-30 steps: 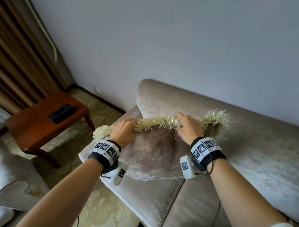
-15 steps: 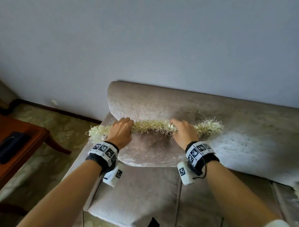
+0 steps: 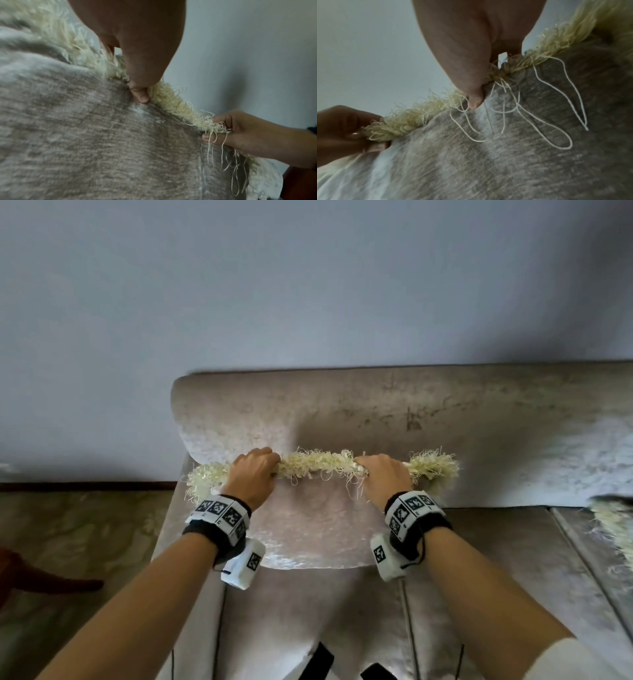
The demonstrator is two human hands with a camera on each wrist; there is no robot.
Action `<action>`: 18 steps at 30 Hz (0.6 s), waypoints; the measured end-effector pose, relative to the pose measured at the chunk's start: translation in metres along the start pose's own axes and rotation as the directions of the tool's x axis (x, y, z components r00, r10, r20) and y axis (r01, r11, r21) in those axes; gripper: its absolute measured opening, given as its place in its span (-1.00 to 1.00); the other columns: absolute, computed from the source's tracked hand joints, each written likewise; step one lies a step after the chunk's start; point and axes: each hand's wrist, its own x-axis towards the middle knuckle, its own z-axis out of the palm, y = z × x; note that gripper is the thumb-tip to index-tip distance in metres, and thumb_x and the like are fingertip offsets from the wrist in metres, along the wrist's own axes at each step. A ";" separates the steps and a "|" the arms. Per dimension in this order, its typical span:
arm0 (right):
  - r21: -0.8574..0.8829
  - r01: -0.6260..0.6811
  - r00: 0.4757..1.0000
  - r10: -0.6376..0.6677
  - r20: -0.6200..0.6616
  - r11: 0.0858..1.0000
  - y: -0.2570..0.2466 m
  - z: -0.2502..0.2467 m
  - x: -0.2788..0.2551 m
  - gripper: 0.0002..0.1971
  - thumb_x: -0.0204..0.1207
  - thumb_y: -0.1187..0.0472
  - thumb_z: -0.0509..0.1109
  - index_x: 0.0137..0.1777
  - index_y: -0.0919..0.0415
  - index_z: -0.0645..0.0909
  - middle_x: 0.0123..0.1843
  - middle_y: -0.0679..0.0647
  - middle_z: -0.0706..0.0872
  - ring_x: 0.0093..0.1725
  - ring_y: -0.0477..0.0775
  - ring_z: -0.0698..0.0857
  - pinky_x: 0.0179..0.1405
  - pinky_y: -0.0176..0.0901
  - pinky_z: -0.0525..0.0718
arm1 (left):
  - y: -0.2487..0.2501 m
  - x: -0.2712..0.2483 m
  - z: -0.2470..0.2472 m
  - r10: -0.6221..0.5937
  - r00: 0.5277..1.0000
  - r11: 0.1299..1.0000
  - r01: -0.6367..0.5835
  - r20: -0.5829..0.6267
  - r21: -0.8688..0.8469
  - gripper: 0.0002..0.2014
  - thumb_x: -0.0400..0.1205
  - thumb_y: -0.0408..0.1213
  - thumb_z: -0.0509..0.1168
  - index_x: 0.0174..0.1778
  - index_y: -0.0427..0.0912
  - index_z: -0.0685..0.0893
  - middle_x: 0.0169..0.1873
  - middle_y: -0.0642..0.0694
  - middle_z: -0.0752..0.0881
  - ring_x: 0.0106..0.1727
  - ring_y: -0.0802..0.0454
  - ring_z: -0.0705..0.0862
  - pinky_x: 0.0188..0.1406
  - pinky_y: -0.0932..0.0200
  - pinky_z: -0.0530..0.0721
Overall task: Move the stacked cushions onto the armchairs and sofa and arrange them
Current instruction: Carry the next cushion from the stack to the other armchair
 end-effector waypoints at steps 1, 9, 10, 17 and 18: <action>-0.006 -0.004 1.000 0.004 0.018 1.000 -0.002 0.011 0.005 -0.55 0.47 0.47 0.34 0.25 0.01 0.71 0.01 0.13 0.83 0.03 0.24 0.77 0.06 0.03 0.70 | -0.007 0.002 0.008 -0.005 1.000 1.000 0.005 0.011 0.003 -0.83 0.50 -0.54 0.28 -0.29 -0.19 0.66 -0.37 -0.02 0.62 -0.38 -0.01 0.56 -0.28 0.04 0.66; -0.080 0.000 1.000 -0.002 -0.024 0.997 -0.002 0.064 0.039 -0.56 0.49 0.51 0.28 0.24 0.05 0.65 -0.08 0.12 0.74 -0.01 0.19 0.68 0.13 -0.01 0.50 | -0.034 0.026 0.056 -0.024 0.999 0.995 0.020 0.044 0.101 -0.80 0.36 -0.59 0.40 -0.27 -0.20 0.64 -0.37 -0.07 0.65 -0.34 -0.08 0.60 -0.27 0.06 0.53; -0.074 0.006 0.999 -0.009 -0.033 0.997 -0.003 0.064 0.044 -0.55 0.47 0.52 0.31 0.24 0.05 0.66 -0.08 0.11 0.75 0.00 0.17 0.68 0.16 0.00 0.49 | -0.035 0.030 0.056 -0.036 0.998 0.994 0.031 0.046 0.100 -0.82 0.38 -0.58 0.37 -0.26 -0.21 0.64 -0.36 -0.08 0.66 -0.32 -0.10 0.60 -0.23 0.01 0.55; 0.128 -0.021 0.990 0.038 -0.136 0.992 0.000 0.064 0.076 -0.64 0.57 0.40 0.34 0.35 0.19 0.61 0.27 0.16 0.73 0.27 0.17 0.63 0.27 0.05 0.62 | -0.045 0.050 0.068 -0.135 0.990 0.974 0.124 0.046 0.191 -0.79 0.65 -0.18 0.27 0.15 -0.17 0.60 0.01 -0.17 0.68 0.05 -0.16 0.63 0.06 -0.15 0.62; 0.142 -0.018 0.994 0.033 -0.104 0.990 0.000 0.068 0.075 -0.57 0.58 0.37 0.33 0.46 0.19 0.51 0.43 0.17 0.61 0.43 0.18 0.54 0.41 0.06 0.55 | -0.046 0.048 0.073 -0.117 0.992 0.980 0.106 0.054 0.170 -0.68 0.65 -0.11 0.26 0.29 -0.15 0.53 0.14 -0.19 0.64 0.15 -0.18 0.60 0.11 -0.17 0.62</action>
